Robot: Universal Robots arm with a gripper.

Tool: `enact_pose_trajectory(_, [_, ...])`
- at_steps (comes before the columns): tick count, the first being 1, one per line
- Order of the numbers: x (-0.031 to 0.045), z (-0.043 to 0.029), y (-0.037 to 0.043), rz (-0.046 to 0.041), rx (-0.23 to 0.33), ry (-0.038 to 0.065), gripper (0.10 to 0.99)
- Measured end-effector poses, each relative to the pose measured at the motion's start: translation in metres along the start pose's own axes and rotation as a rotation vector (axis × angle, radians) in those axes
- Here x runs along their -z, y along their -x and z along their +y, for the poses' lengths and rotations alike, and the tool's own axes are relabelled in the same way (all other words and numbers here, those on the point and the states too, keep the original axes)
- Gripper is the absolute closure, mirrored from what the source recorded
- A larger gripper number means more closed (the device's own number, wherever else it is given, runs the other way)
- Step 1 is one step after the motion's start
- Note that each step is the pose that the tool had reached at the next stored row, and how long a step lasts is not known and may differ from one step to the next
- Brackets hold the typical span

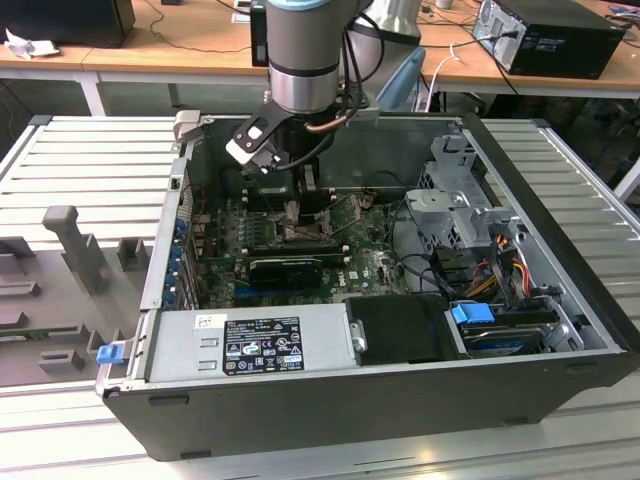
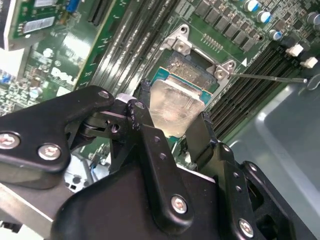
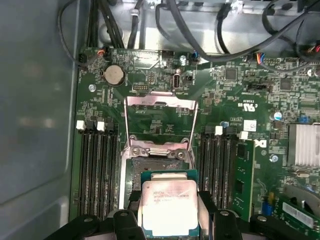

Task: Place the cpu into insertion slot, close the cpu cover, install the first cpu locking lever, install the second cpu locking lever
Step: 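Place the cpu into insertion slot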

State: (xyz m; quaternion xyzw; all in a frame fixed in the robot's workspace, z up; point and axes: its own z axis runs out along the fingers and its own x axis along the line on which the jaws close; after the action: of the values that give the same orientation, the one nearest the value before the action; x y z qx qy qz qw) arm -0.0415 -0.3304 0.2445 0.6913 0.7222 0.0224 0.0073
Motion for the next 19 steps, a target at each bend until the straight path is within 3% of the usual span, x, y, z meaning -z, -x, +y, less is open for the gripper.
enact_pose_trajectory(13, [-0.0188,-0.0027,-0.0012,-0.0015,-0.042,0.001,0.557])
enact_pose_trajectory(19, [-0.0285,-0.0028,-0.0053,-0.0017,-0.068,0.001,0.557])
